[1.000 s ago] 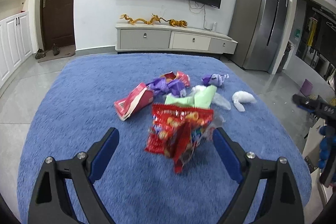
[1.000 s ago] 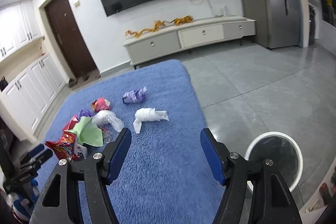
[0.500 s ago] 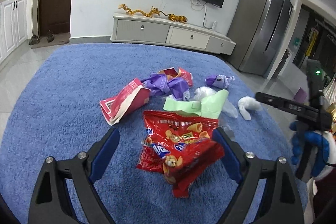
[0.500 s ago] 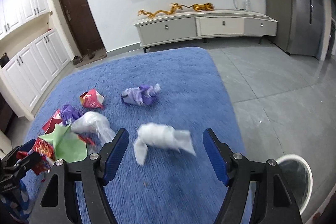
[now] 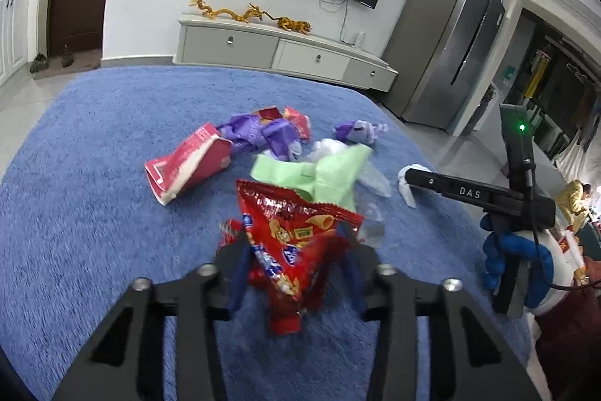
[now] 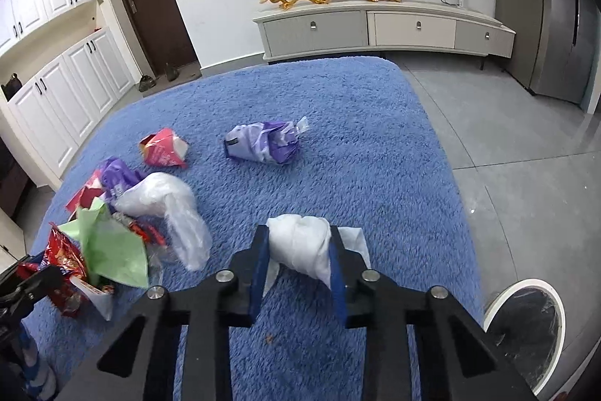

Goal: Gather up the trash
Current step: 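Grasp the red snack bag with the left tool while the right tool grasps the white tissue, then carry both items over the trash bin and open both tools to drop them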

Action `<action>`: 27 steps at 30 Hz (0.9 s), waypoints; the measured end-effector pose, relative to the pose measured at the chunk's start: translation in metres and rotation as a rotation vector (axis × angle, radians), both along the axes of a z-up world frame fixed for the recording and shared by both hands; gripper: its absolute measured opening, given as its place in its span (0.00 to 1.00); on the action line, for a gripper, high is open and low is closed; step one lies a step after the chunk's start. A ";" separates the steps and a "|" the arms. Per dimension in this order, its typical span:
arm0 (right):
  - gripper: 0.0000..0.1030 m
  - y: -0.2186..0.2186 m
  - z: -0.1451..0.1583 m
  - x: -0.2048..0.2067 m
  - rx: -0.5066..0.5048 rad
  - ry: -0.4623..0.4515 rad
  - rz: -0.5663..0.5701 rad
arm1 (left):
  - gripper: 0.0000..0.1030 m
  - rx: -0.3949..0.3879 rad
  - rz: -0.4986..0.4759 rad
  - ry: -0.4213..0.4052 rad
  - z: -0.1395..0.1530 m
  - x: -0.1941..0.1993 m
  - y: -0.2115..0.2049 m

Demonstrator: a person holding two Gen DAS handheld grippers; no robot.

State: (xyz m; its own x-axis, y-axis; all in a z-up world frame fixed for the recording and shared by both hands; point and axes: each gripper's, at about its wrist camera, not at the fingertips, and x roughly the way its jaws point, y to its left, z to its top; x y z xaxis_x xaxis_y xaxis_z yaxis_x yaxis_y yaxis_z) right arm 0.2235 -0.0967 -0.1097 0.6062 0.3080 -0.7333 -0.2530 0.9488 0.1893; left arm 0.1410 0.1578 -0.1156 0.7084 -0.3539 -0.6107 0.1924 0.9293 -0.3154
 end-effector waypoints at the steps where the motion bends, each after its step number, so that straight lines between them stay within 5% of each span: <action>1: 0.25 0.000 0.002 -0.006 0.005 -0.004 -0.001 | 0.33 -0.005 -0.002 0.002 0.001 -0.004 -0.002; 9: 0.24 -0.001 0.029 -0.061 0.043 -0.055 -0.017 | 0.20 -0.012 -0.025 -0.036 0.019 -0.036 -0.008; 27: 0.24 -0.010 0.089 -0.179 0.078 -0.191 -0.052 | 0.19 0.027 -0.034 -0.175 0.073 -0.123 -0.009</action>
State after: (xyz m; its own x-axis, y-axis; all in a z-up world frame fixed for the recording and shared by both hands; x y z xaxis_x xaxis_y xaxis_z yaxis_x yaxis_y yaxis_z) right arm 0.0446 -0.1063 -0.0206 0.7484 0.3236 -0.5790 -0.2421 0.9459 0.2158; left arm 0.0180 0.1488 -0.0425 0.7926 -0.3651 -0.4883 0.2741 0.9288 -0.2494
